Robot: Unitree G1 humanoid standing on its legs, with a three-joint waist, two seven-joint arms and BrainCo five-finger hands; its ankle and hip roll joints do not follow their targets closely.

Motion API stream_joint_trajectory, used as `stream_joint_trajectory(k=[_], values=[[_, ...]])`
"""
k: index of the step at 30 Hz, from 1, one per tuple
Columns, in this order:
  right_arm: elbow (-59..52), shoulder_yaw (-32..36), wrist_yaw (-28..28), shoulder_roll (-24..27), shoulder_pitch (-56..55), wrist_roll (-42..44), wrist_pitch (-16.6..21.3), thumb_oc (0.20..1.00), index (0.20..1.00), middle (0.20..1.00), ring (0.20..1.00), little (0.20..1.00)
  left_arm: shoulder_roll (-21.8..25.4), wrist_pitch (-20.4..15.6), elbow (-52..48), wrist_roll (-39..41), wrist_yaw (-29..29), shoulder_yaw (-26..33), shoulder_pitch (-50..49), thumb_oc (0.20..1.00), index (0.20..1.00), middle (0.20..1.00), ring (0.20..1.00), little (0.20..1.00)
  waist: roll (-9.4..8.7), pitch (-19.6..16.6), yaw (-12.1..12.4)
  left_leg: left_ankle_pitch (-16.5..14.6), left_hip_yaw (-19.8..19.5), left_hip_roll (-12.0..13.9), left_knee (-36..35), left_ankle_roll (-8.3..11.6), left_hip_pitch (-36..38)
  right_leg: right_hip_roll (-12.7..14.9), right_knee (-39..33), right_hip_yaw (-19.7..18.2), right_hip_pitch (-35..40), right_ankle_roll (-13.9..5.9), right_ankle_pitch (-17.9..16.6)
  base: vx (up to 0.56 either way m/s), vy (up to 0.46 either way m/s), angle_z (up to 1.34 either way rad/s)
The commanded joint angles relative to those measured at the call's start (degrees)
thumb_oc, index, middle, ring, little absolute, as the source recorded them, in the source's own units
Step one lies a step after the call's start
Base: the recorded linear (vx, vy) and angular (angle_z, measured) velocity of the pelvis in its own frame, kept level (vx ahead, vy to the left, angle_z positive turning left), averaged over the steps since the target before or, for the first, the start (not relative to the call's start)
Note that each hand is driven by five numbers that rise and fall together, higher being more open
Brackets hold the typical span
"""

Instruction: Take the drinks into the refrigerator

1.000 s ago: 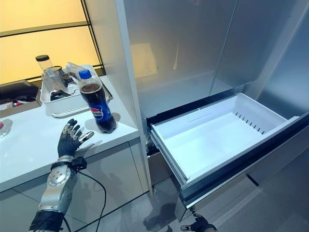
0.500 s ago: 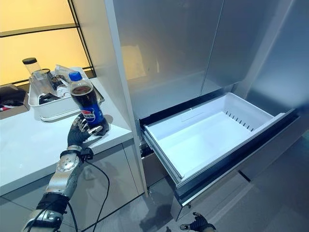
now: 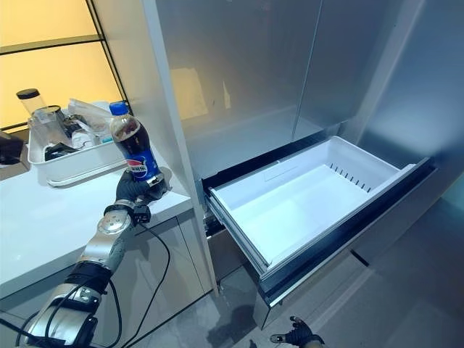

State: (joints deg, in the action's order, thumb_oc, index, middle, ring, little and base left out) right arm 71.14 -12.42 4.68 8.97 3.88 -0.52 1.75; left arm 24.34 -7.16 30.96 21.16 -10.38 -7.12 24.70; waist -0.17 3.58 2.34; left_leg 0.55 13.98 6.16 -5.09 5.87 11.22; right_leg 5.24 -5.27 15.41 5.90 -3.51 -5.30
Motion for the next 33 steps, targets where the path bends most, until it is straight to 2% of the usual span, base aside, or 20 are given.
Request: stream_joint_trajectory(k=[1,2,3,5,7,8,9,10,11,13,15,16,17,20,25,27,29,31,33], values=[[3.4,2.3,2.3,-0.1,1.0,5.6,0.6,1.000,1.000,1.000,1.000,1.000,-2.1,-3.2,-3.7,1.2,1.2,0.0,3.3,0.200,0.200,0.200,0.200,0.200,0.61,3.3,-1.7,-2.9,1.1,-2.0,0.1,-1.49,0.4,0.7,1.4,1.3,5.1,-4.17,5.4,0.00,0.000,0.00],[3.4,2.3,2.3,-0.1,0.9,5.6,0.6,1.000,1.000,1.000,1.000,1.000,-2.1,-3.2,-3.7,1.2,1.2,0.0,3.2,0.200,0.200,0.200,0.200,0.200,0.62,3.3,-1.7,-2.9,1.1,-2.0,0.1,-1.49,0.4,0.7,1.4,1.3,5.1,-4.17,5.4,0.00,0.000,0.00],[2.9,7.1,3.4,-0.5,0.2,11.7,1.8,1.000,1.000,1.000,1.000,1.000,-2.9,-3.7,-9.5,1.4,2.3,0.8,-1.7,0.200,0.200,0.200,0.200,0.200,0.58,3.4,-1.6,-3.0,0.9,-2.1,0.1,-1.53,0.3,0.8,1.3,1.4,5.1,-4.16,5.3,0.00,0.000,0.00],[2.7,13.0,4.9,0.1,0.6,19.3,3.2,1.000,1.000,1.000,1.000,1.000,-3.8,-4.0,-14.0,2.0,3.5,1.8,-6.5,0.200,0.200,0.200,0.200,0.200,0.50,3.5,-1.3,-3.1,0.7,-2.1,0.1,-1.62,0.2,0.8,1.3,1.5,5.1,-4.16,5.3,-0.01,0.006,-0.02],[2.1,15.2,5.5,0.4,1.0,22.7,4.1,1.000,1.000,1.000,1.000,1.000,-4.1,-4.3,-16.1,2.5,4.3,2.4,-8.7,0.200,0.200,0.200,0.200,0.200,0.46,3.5,-1.1,-3.2,0.6,-2.2,0.1,-1.66,0.2,0.8,1.3,1.4,5.1,-4.13,5.3,-0.01,0.003,-0.03],[-0.1,22.3,7.5,2.8,2.3,31.6,6.3,1.000,1.000,1.000,1.000,1.000,-4.8,-4.9,-20.0,4.1,5.9,3.8,-12.9,0.200,0.200,0.200,0.200,0.200,0.25,3.7,-0.9,-3.3,0.4,-2.2,0.1,-1.69,0.1,0.8,1.3,1.5,5.1,-4.15,5.4,0.00,0.000,0.00],[2.5,27.2,6.0,8.9,0.3,33.7,5.8,1.000,1.000,1.000,1.000,1.000,-4.1,-5.0,-21.2,3.8,6.4,5.3,-14.1,0.200,0.200,0.200,0.200,0.200,0.04,3.9,-1.0,-3.7,0.3,-2.2,0.1,-1.60,0.4,0.8,1.3,1.6,5.4,-4.30,5.7,0.00,0.000,0.00],[2.0,29.9,5.8,7.6,-1.2,38.5,7.9,1.000,1.000,1.000,1.000,1.000,-4.1,-5.8,-24.0,3.6,7.5,5.4,-15.1,0.200,0.200,0.200,0.200,0.200,0.42,4.2,-1.2,-3.9,0.2,-2.2,0.1,-1.64,0.3,0.8,1.4,1.6,5.3,-4.33,5.7,-0.03,0.009,-0.06],[2.2,31.9,5.7,7.4,-1.5,40.3,7.9,1.000,1.000,1.000,1.000,1.000,-4.5,-6.1,-25.5,3.9,8.0,6.2,-17.1,0.200,0.200,0.200,0.200,0.200,0.23,4.4,-1.1,-3.6,0.1,-2.3,0.1,-1.75,0.0,0.9,1.4,1.5,4.9,-4.35,5.5,-0.05,0.018,0.10],[0.9,36.3,4.9,9.0,-1.5,46.5,9.9,1.000,1.000,1.000,1.000,1.000,-4.5,-6.4,-28.9,5.3,10.0,8.2,-21.7,0.200,0.200,0.200,0.200,0.200,0.13,4.3,-0.8,-3.7,0.0,-2.5,0.1,-1.82,-0.3,1.0,1.4,1.3,4.7,-4.40,5.5,-0.04,0.020,0.10],[-3.6,37.8,6.3,9.3,-0.9,48.8,12.7,1.000,1.000,1.000,1.000,1.000,-5.8,-7.1,-30.9,7.1,10.7,9.1,-24.6,0.200,0.200,0.200,0.200,0.200,0.06,4.3,-0.6,-3.8,0.1,-2.5,0.1,-1.89,-0.4,1.1,1.6,1.1,4.4,-4.37,5.5,-0.03,0.016,-0.08],[-5.3,40.1,6.1,11.7,-1.1,49.9,13.3,1.000,1.000,1.000,1.000,1.000,-5.5,-7.4,-31.5,7.0,11.1,9.8,-25.4,0.200,0.200,0.200,0.200,0.200,-0.10,4.2,-0.6,-3.9,0.1,-2.5,0.1,-1.91,-0.4,1.1,1.6,1.2,4.4,-4.38,5.5,0.00,0.013,-0.05],[-12.3,39.3,8.6,12.1,-1.0,48.7,15.7,1.000,1.000,1.000,1.000,1.000,-5.8,-7.7,-32.9,7.3,11.0,10.2,-26.7,0.200,0.200,0.200,0.200,0.200,0.00,4.4,-0.4,-4.3,0.1,-2.5,0.1,-1.88,-0.1,1.1,1.6,1.1,4.6,-4.42,5.7,-0.01,0.012,-0.04],[-26.1,40.8,11.4,11.6,-2.7,43.7,18.8,1.000,1.000,1.000,1.000,1.000,-6.3,-8.4,-36.5,5.9,12.0,11.7,-28.7,0.200,0.200,0.200,0.200,0.200,-0.13,4.2,-0.6,-3.9,0.0,-2.6,0.1,-2.12,-0.6,1.4,1.9,1.0,4.0,-4.30,5.3,-0.01,0.011,-0.04],[-41.9,40.4,15.2,11.0,-2.0,33.7,20.5,1.000,1.000,1.000,1.000,1.000,-7.1,-8.8,-39.1,7.0,15.2,11.6,-30.3,0.200,0.200,0.200,0.200,0.200,-0.16,4.2,-0.6,-4.0,-0.2,-2.8,0.1,-2.56,-0.7,1.6,2.5,0.9,3.5,-4.13,5.4,-0.01,0.009,0.02],[-50.8,39.5,15.8,9.4,-1.7,29.8,20.9,1.000,1.000,1.000,1.000,1.000,-7.4,-8.8,-40.5,6.8,15.3,11.6,-30.3,0.200,0.200,0.200,0.200,0.200,-0.20,4.3,-0.6,-3.9,-0.1,-2.8,0.1,-2.66,-0.8,1.6,2.7,0.8,3.3,-4.06,5.4,0.00,0.000,0.00],[-54.8,38.8,15.6,9.3,-1.5,27.5,21.1,1.000,1.000,1.000,1.000,1.000,-7.6,-8.8,-41.0,6.6,15.3,11.7,-30.2,0.200,0.200,0.200,0.200,0.200,-0.24,4.3,-0.5,-3.9,-0.2,-2.8,0.1,-2.71,-0.8,1.6,2.8,0.8,3.3,-4.00,5.5,0.00,0.000,0.00],[-72.2,36.4,14.6,7.3,-1.4,20.6,20.7,1.000,1.000,1.000,1.000,1.000,-7.9,-8.3,-43.1,6.9,16.0,11.4,-30.3,0.200,0.200,0.200,0.200,0.200,-0.18,4.5,-0.6,-4.3,0.0,-2.6,0.1,-2.76,-0.4,1.6,3.0,0.7,3.5,-4.00,5.9,-0.01,-0.002,-0.03],[-75.8,36.4,11.8,7.0,-2.2,19.9,20.3,1.000,1.000,1.000,1.000,1.000,-7.0,-8.2,-44.5,7.6,18.2,11.4,-30.7,0.200,0.200,0.200,0.200,0.200,-0.39,4.5,-0.7,-3.8,-0.1,-2.7,0.1,-2.91,-0.7,1.6,3.1,0.6,3.1,-3.85,5.6,-0.03,-0.007,-0.04]])
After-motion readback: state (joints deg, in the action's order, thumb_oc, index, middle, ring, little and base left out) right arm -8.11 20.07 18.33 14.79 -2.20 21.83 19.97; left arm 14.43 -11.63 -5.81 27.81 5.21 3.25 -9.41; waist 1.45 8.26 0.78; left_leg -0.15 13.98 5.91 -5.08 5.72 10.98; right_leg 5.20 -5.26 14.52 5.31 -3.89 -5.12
